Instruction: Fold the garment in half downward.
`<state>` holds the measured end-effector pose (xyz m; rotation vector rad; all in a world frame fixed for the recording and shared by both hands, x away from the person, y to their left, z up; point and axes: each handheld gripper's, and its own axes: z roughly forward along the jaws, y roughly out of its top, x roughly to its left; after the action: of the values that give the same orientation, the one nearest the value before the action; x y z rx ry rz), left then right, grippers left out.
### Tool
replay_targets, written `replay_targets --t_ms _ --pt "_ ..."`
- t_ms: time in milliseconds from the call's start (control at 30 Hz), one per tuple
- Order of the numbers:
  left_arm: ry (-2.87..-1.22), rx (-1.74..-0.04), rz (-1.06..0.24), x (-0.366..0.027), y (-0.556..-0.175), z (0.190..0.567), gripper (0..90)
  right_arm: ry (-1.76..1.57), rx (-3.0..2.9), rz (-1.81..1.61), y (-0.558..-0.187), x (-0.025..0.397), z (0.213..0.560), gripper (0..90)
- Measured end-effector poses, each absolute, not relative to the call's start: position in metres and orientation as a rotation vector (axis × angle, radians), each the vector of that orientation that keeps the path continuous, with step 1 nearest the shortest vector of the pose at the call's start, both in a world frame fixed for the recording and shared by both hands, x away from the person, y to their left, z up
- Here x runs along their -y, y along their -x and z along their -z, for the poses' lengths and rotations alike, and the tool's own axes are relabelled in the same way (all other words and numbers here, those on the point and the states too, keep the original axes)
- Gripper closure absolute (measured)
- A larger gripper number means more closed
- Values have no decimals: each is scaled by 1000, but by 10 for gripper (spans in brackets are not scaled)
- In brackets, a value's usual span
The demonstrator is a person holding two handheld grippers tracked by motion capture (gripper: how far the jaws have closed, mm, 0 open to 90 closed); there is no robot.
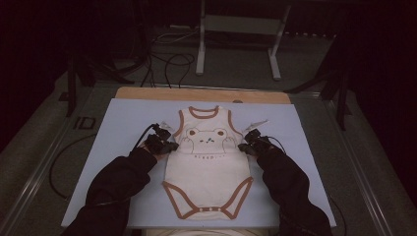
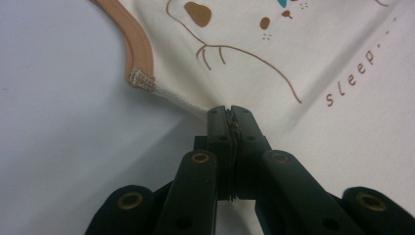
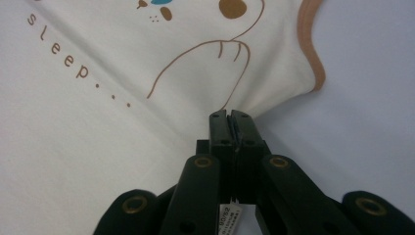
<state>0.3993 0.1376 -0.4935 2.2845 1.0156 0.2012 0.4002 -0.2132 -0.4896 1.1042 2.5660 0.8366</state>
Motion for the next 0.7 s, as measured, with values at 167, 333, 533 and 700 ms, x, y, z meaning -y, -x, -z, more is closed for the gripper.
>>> replay_targets --t_ms 167,333,533,700 --pt "-2282 -1002 -206 -140 -398 490 888 -1105 -2554 -868 -399 215 485 897" --pt "-2269 -987 -201 -142 -395 483 888 -1080 -2550 -881 -394 215 480 897" --pt "-2257 -960 -195 -146 -389 473 889 -1060 -2533 -916 -386 217 470 898" --pt "-2263 -936 -178 -149 -383 468 888 -1037 -2531 -942 -377 219 464 897"
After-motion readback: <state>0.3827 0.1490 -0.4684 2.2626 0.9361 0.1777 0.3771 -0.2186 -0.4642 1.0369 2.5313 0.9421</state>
